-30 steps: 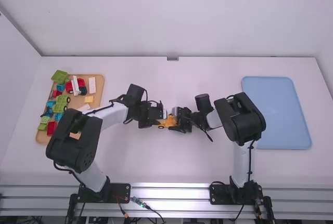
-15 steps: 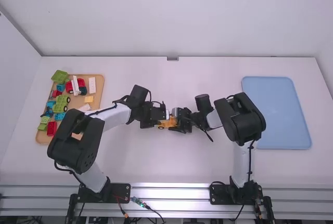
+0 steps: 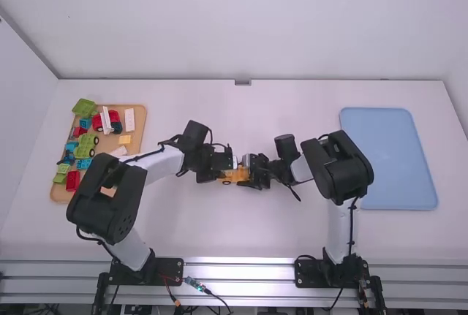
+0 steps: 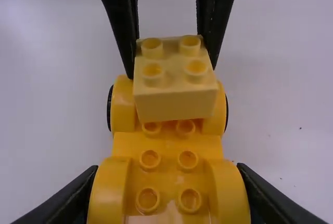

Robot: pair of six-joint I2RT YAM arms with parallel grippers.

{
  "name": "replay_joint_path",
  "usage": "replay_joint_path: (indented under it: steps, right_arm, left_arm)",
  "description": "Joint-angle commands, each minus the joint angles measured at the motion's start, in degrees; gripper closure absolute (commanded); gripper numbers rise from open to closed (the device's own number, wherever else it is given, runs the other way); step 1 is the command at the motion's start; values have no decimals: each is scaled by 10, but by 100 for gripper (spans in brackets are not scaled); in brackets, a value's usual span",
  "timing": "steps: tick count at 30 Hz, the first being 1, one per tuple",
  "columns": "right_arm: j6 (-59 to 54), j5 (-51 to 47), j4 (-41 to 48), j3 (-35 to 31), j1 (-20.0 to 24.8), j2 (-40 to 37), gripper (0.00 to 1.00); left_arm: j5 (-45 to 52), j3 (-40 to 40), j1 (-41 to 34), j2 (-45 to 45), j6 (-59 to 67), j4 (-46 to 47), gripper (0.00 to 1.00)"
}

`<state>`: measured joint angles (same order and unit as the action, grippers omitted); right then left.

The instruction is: Assemble lego blocks to make yellow taxi

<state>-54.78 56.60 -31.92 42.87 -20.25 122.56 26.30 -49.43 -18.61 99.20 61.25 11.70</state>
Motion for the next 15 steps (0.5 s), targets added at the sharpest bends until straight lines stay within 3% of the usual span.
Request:
replay_joint_path:
  steps: [1, 15]
  right_arm:
    - [-8, -43, 9, -12, 0, 8, 46]
    - [-8, -43, 12, -12, 0, 8, 45]
  left_arm:
    - [21, 2, 1, 4, -2, 2, 99]
    - [30, 2, -4, 4, -3, 15, 99]
